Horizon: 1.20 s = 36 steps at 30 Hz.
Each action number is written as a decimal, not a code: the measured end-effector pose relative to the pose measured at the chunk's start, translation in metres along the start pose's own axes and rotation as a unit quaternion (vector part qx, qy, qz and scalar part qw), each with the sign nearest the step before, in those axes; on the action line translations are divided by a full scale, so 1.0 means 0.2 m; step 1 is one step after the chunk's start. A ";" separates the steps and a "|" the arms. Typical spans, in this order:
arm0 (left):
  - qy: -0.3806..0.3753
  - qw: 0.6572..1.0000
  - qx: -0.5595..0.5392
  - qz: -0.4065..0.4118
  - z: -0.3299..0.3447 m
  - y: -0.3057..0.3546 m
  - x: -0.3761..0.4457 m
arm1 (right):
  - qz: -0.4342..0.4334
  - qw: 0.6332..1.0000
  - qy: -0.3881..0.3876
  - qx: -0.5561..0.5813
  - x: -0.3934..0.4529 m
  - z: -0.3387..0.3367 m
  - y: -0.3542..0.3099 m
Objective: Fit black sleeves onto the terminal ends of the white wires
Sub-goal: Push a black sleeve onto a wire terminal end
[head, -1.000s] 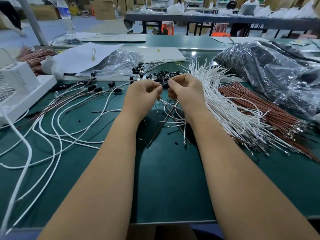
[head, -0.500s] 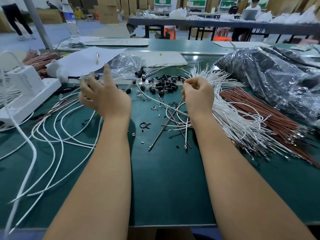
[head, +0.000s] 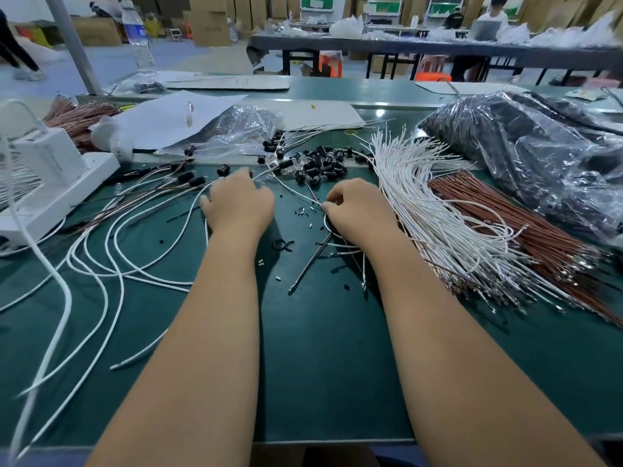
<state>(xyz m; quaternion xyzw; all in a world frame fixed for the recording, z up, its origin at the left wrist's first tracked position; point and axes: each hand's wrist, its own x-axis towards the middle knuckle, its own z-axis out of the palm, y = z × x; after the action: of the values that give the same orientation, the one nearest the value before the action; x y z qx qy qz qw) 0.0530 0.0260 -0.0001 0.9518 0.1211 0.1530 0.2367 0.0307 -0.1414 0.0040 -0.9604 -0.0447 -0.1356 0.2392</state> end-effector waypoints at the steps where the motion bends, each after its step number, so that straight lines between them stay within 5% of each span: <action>1: -0.017 1.000 0.009 -0.024 0.00 -0.02 0.01 | 0.003 1.000 -0.001 0.006 0.00 0.00 0.00; 8: -0.069 0.987 0.094 -0.107 -0.02 -0.07 0.03 | 0.006 1.000 -0.001 0.021 -0.01 0.00 -0.01; 16: -0.065 0.983 0.098 -0.143 -0.04 -0.06 0.00 | 0.075 0.961 0.170 0.206 0.02 -0.04 0.03; 21: 0.041 0.999 -0.020 -0.010 -0.03 -0.02 0.00 | 0.099 0.947 0.172 0.253 0.03 -0.05 0.03; 26: -0.077 0.993 -0.047 0.075 0.01 0.02 -0.02 | 0.104 0.950 0.135 0.261 0.02 -0.05 0.03; 36: -0.081 0.981 -0.057 0.169 0.05 0.11 -0.05 | 0.120 0.928 0.192 0.295 0.03 -0.06 0.04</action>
<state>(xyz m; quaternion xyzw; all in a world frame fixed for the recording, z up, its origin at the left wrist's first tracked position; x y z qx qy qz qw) 0.0496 0.0007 -0.0004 0.9528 -0.0695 0.1202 0.2701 0.0347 -0.1544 0.0127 -0.8006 0.0795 -0.2682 0.5299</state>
